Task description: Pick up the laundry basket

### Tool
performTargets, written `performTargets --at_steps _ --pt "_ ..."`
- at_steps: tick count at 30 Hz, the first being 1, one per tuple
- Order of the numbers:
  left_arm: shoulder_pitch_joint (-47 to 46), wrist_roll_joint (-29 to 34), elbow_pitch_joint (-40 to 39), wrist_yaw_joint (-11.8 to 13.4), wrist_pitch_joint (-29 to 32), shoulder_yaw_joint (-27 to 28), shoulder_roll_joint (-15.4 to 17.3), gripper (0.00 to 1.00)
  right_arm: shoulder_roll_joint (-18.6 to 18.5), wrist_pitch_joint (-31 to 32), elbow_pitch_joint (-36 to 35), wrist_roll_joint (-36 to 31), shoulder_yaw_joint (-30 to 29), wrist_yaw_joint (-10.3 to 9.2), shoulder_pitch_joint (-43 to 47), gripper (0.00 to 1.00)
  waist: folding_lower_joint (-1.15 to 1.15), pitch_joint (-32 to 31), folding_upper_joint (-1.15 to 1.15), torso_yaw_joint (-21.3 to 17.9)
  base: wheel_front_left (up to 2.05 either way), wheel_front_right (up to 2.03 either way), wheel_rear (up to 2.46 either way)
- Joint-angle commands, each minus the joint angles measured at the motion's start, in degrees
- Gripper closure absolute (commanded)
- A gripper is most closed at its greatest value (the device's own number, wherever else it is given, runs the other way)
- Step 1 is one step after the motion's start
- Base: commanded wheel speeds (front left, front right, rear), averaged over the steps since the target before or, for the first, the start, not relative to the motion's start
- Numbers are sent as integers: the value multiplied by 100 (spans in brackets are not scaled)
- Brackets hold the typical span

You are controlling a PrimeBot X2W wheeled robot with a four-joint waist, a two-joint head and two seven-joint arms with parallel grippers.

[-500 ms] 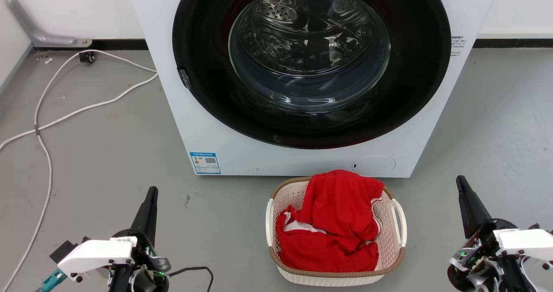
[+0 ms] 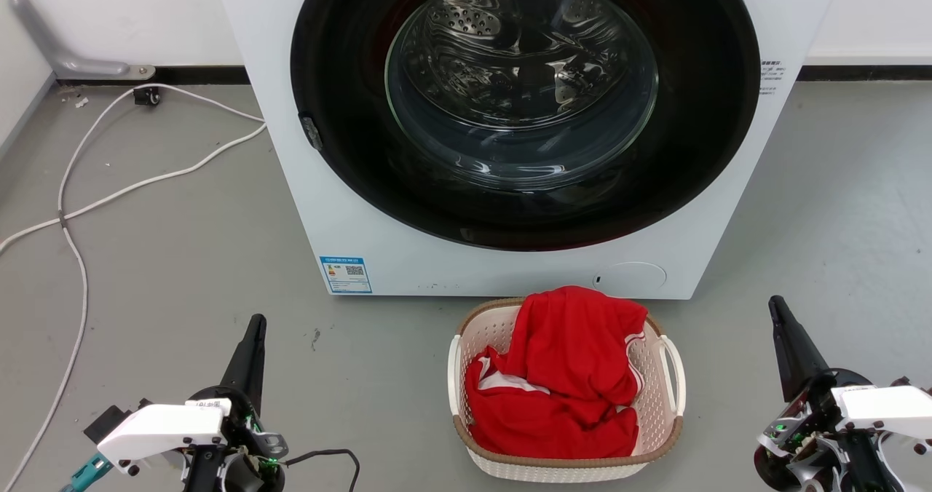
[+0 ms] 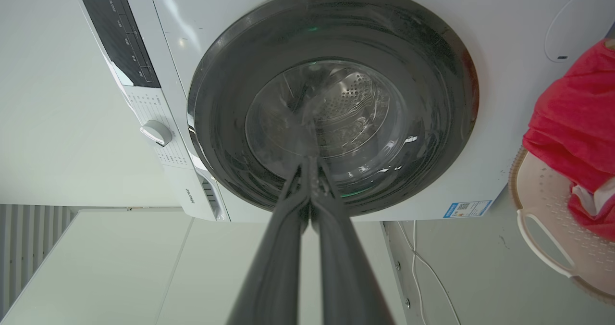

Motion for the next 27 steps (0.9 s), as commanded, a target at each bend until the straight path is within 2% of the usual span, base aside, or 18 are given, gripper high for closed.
performTargets --at_steps 1,9,10,17,27 --pt "-46 -10 -3 -24 13 18 11 100 5 15 5 10 -5 -2 -63 100 0 0 0 0 0 0 0" --pt "46 2 69 7 -11 -17 -8 100 9 -8 73 -3 9 -1 50 100 0 0 0 0 0 0 0" --pt "104 2 126 7 -9 -28 -15 0 15 -6 133 -2 12 -1 107 0 0 0 0 0 0 0 0" --pt "162 334 -44 5 -213 -51 -14 0 15 -210 61 -285 55 -1 182 0 0 5 0 -3 0 0 0" --pt "219 1459 -446 148 -484 -97 -10 0 12 -481 -422 -1842 151 -1 283 0 0 26 0 -6 0 0 0"
